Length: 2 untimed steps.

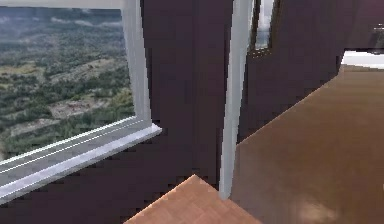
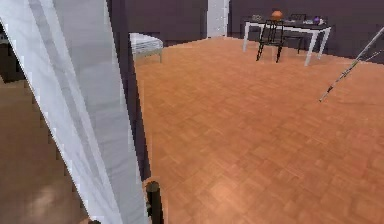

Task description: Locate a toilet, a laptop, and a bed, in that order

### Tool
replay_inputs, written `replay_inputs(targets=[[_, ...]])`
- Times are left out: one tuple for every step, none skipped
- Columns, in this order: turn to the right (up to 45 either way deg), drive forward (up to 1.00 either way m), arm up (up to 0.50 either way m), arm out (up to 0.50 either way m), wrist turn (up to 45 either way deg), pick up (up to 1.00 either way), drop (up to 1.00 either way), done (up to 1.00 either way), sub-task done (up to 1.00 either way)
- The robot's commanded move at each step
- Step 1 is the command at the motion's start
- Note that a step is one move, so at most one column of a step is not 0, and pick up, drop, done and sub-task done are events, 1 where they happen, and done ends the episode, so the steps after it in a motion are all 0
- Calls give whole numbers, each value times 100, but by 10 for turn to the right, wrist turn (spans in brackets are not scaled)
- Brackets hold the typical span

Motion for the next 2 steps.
replay_inputs(targets=[[0,20,0,0,0,0,0,0,0],[-300,0,0,0,0,0,0,0,0]])
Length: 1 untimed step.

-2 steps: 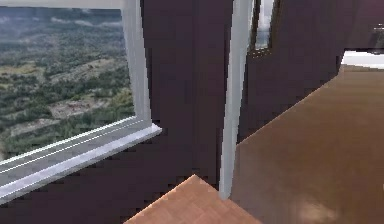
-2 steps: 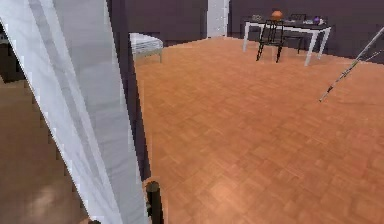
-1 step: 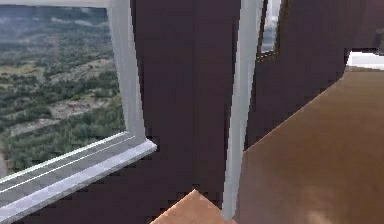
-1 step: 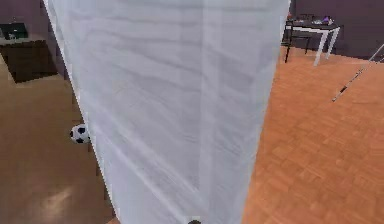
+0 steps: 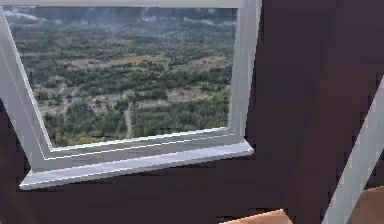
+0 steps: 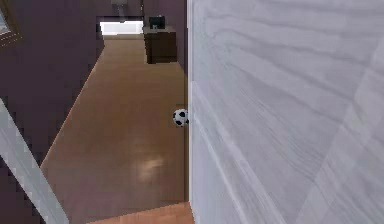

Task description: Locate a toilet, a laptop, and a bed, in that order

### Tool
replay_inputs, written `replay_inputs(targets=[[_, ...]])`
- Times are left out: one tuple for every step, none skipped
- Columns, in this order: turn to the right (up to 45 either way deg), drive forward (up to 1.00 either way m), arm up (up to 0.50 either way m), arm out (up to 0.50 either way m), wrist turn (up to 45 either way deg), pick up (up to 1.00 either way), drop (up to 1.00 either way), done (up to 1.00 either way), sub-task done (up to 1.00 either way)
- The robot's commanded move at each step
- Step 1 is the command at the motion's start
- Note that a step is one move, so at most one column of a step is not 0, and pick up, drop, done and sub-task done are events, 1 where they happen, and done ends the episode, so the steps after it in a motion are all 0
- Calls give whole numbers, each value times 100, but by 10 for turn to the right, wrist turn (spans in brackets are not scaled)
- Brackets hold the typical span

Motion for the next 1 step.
replay_inputs(targets=[[0,15,0,0,0,0,0,0,0]])
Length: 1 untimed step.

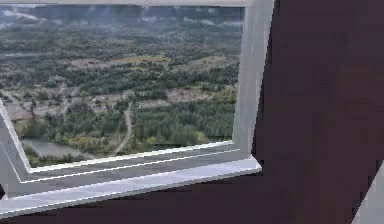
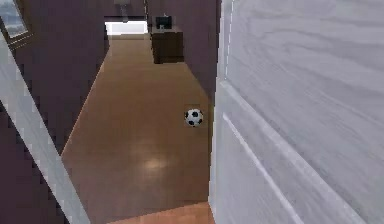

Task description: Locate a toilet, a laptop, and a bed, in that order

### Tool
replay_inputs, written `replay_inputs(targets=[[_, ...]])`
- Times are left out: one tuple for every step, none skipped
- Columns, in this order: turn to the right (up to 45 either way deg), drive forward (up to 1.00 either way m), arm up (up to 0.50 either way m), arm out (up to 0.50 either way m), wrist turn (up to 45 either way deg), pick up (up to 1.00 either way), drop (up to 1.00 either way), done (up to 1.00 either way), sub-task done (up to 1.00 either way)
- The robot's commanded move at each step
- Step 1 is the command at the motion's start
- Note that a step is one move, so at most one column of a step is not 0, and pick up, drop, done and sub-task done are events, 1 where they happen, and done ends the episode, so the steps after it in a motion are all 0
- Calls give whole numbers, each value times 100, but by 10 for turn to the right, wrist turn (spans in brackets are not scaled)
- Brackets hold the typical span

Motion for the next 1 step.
replay_inputs(targets=[[450,0,0,0,0,0,0,0,0]])
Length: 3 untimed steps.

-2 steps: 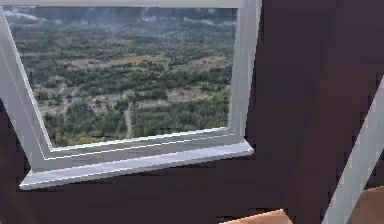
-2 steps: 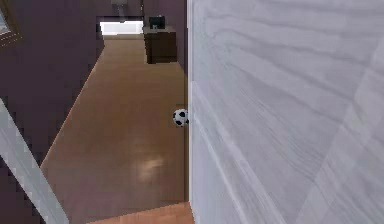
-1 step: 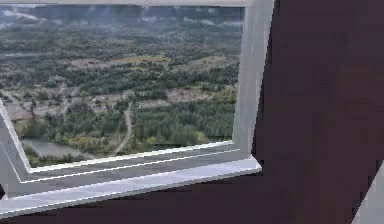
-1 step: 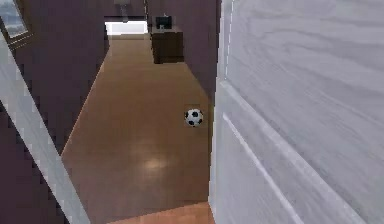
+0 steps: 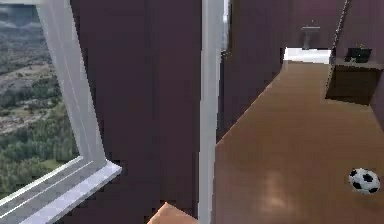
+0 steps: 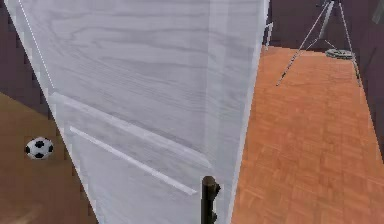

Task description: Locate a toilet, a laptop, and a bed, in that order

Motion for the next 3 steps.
replay_inputs(targets=[[270,0,0,0,0,0,0,0,0],[0,100,0,0,0,0,0,0,0],[0,100,0,0,0,0,0,0,0]])
